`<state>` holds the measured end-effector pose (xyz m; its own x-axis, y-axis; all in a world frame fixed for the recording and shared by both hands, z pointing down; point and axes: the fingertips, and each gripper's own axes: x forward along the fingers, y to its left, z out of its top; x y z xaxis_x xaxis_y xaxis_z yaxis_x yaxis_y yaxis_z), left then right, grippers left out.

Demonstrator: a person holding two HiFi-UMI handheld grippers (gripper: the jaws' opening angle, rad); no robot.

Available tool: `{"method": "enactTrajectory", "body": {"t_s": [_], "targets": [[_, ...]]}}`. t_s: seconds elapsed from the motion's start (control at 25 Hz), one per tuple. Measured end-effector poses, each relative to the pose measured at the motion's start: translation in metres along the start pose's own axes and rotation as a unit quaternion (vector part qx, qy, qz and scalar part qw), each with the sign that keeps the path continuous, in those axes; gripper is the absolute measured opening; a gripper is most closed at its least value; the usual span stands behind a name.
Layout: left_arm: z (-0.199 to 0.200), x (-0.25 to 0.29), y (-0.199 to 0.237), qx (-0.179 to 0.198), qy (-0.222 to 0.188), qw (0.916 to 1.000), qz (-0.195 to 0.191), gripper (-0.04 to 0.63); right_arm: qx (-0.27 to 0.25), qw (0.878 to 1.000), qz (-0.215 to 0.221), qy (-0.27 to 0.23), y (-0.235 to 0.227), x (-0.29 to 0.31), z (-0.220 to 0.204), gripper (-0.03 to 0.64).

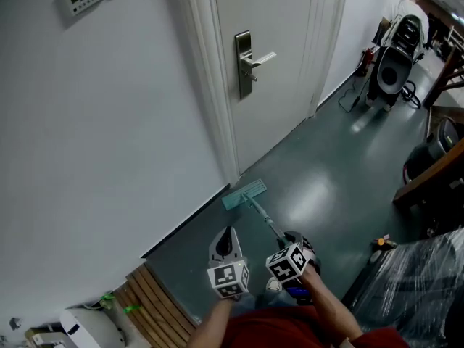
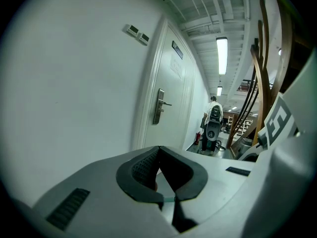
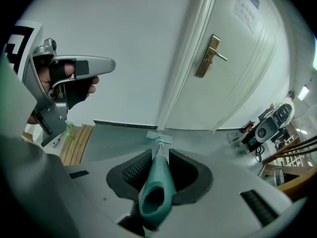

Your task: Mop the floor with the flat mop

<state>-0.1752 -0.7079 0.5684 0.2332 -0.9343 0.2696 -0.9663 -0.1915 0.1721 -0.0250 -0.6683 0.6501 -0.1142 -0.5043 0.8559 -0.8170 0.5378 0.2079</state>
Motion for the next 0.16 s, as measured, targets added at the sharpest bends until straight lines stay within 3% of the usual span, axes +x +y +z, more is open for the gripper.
{"method": "enactTrajectory", "body": {"t_s": [0.16], "targets": [[0.0022, 0.0022, 0.0005, 0.000, -0.002, 1.0000, 0.006, 0.014, 0.005, 1.000, -0.001, -0.001, -0.0063, -0.0009, -0.0012, 0.117]]}}
